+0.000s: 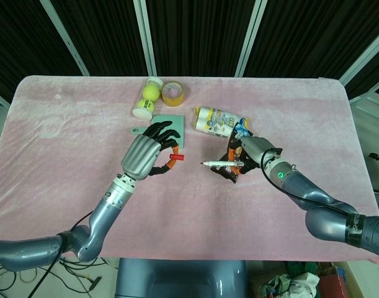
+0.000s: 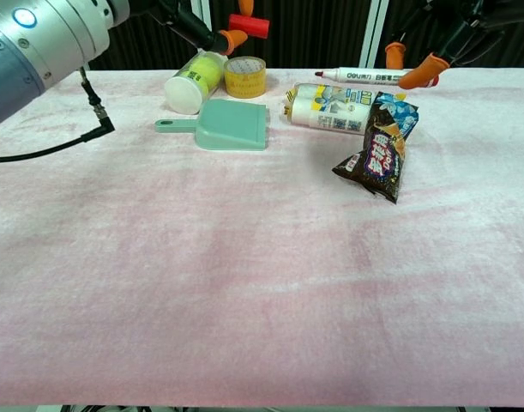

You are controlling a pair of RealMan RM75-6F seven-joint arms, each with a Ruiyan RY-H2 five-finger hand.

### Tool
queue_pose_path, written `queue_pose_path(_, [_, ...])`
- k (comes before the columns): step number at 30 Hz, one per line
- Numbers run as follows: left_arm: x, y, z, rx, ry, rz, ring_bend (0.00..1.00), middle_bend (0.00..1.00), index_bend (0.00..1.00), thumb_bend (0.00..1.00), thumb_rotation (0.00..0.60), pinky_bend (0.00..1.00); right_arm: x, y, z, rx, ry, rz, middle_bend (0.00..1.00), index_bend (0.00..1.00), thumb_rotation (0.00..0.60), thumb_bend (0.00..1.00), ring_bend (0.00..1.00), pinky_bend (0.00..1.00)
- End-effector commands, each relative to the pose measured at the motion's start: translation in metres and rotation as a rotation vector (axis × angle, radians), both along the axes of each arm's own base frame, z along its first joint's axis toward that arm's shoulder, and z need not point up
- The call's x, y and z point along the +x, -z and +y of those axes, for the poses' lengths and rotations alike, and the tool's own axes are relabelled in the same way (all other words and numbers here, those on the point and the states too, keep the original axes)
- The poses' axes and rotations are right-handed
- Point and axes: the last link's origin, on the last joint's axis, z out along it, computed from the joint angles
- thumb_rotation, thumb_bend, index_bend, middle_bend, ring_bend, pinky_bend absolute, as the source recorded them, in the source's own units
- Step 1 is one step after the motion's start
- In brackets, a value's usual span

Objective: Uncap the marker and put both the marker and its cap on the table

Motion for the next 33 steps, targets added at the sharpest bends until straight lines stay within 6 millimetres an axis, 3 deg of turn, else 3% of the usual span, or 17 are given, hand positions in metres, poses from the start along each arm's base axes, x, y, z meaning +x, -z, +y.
queue_pose_path(1, [-0.026,-0.012,-0.005,0.013,-0.026,0.024,0.11,0.31,0.62,0.52,0.600,0.17,-0.013,-0.001,0.000,-0.013,0.025,0.009,1.00,0.85,0.600,0.44,1.00,1.00])
queue_pose_path(11, [-0.120,-0.016,-0.009,-0.054,-0.226,-0.009,0.10,0.31,0.61,0.51,0.600,0.16,-0.035,0.012,0.009,-0.003,0.048,0.021,1.00,0.85,0.600,0.44,1.00,1.00])
queue_pose_path(17, [-0.167,0.006,-0.009,-0.190,-0.317,-0.047,0.09,0.30,0.60,0.51,0.600,0.14,-0.042,0.026,0.015,0.010,0.049,0.006,1.00,0.86,0.600,0.44,1.00,1.00])
queue_pose_path(26, [-0.190,0.041,-0.005,-0.257,-0.340,-0.027,0.08,0.28,0.56,0.50,0.600,0.14,-0.045,0.059,0.026,0.028,0.066,-0.056,1.00,0.86,0.600,0.44,1.00,1.00])
queue_pose_path(33, [-0.202,0.054,0.004,-0.227,-0.388,0.013,0.07,0.26,0.52,0.49,0.600,0.14,-0.051,0.084,0.028,0.034,0.080,-0.071,1.00,0.86,0.600,0.44,1.00,1.00])
